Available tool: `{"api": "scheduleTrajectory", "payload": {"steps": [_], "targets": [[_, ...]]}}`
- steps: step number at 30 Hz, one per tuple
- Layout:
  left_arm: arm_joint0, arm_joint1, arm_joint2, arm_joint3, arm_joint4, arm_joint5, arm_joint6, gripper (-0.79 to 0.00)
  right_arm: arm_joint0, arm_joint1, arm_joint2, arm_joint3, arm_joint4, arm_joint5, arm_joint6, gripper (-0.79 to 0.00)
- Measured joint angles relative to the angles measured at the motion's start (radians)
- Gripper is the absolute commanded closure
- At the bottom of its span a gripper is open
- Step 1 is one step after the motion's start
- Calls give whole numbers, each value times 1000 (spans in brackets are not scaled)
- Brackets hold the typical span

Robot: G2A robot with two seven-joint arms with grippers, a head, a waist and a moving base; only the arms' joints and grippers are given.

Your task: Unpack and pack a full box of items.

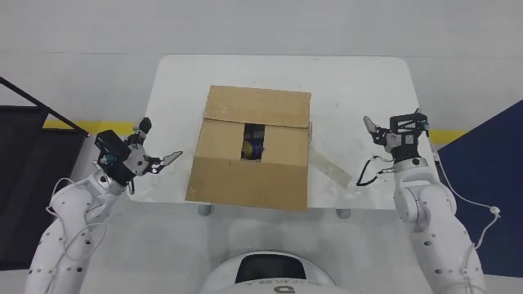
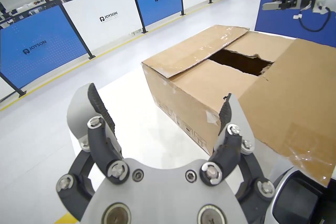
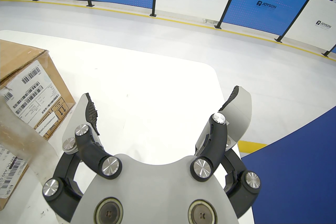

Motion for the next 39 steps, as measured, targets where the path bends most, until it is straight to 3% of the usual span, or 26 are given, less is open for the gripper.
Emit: {"api": "scheduleTrajectory", "payload": {"steps": [6,10,18,20,24,27,39], "targets": [[0,0,0,0,0,0,0,-785,152,-6,-33,6,204,-73,174,-785],[0,0,0,0,0,0,0,-785,197,-7,-85,-19,143,-88,261,-785],[0,0,0,0,0,0,0,-785,196,-7,-88,-16,143,-89,263,-785],[0,0,0,0,0,0,0,-785,205,-4,-123,-15,104,-132,304,-785],[0,0,0,0,0,0,0,-785,205,7,-163,-43,9,-317,416,-785],[0,0,0,0,0,0,0,-785,197,10,-177,-65,-13,-372,450,-785],[0,0,0,0,0,0,0,-785,223,9,-239,-80,-42,-393,493,-785]]}}
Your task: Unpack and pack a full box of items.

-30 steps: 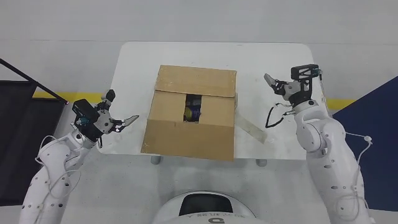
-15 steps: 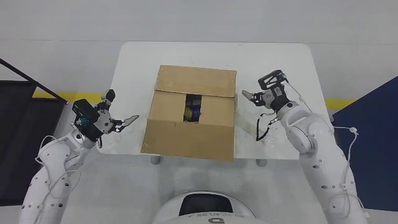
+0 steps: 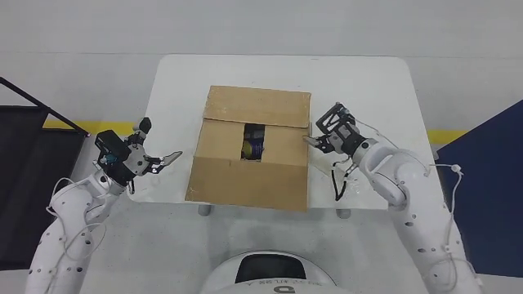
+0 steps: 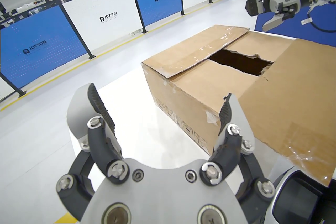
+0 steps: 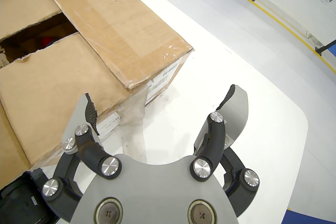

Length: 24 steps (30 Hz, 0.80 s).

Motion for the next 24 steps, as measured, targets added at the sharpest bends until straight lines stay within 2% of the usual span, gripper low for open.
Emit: {"api": "scheduleTrajectory", "payload": {"steps": [8,13,19,24], "targets": [[0,0,0,0,0,0,0,-785,63,-13,-77,36,-93,129,36,-785],[0,0,0,0,0,0,0,-785,75,-20,-95,25,-134,211,11,-785],[0,0,0,0,0,0,0,-785,82,-27,-115,17,-217,299,-145,-785],[0,0,0,0,0,0,0,-785,178,-41,-126,95,-179,332,-257,-785]]}}
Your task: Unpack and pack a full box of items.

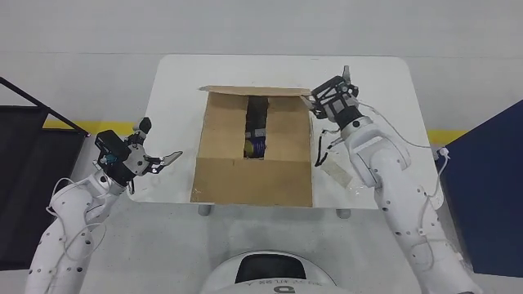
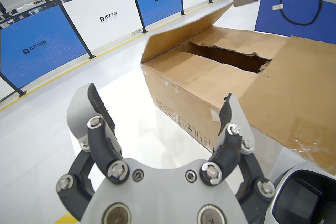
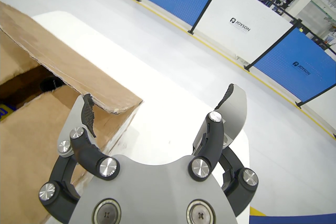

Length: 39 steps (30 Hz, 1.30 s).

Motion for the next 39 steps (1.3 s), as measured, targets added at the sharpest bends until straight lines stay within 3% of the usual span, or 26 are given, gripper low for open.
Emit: {"api": "scheduleTrajectory", "payload": {"steps": [4,15,19,23,26,29,35,39], "targets": [[0,0,0,0,0,0,0,-785,102,-15,-16,73,62,8,-3,-785],[0,0,0,0,0,0,0,-785,481,-72,-132,495,238,-45,255,-785],[0,0,0,0,0,0,0,-785,550,-88,-183,618,231,-77,344,-785],[0,0,0,0,0,0,0,-785,572,-94,-190,685,247,-97,348,-785],[0,0,0,0,0,0,0,-785,549,-87,-152,677,295,-141,304,-785],[0,0,0,0,0,0,0,-785,463,-58,-53,599,374,-255,232,-785],[0,0,0,0,0,0,0,-785,176,15,209,374,464,-544,122,-785],[-5,3,-3,-122,50,36,-81,-785,8,42,332,290,478,-700,63,-785]]}}
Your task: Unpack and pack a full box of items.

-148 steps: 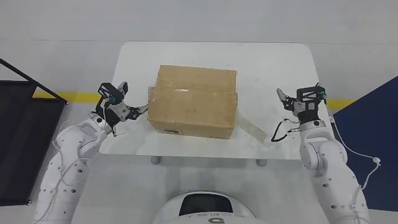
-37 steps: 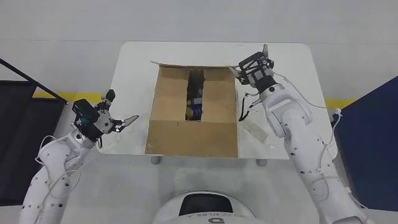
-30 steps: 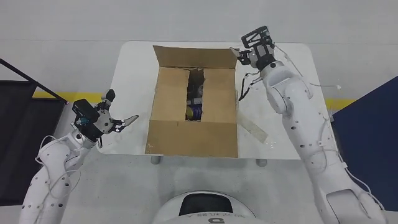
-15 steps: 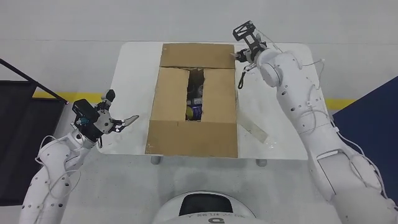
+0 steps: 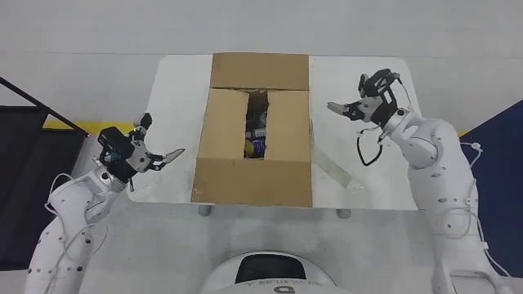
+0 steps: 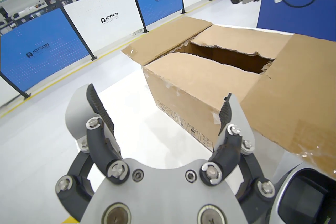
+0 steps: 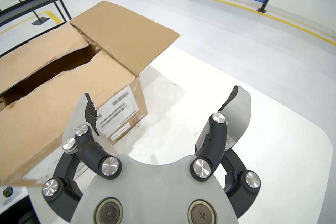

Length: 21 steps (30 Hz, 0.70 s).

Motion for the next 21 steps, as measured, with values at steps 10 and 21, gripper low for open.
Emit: {"api": "scheduleTrajectory", "payload": {"steps": [10,21], "targets": [[-170,-3,218,-267,100,-84,-547,-785,-121,12,-6,-38,-203,27,-118,-785],[-437,-67,624,-95,242,176,-785,-785,-196,18,-9,-81,-255,62,-239,-785]]}}
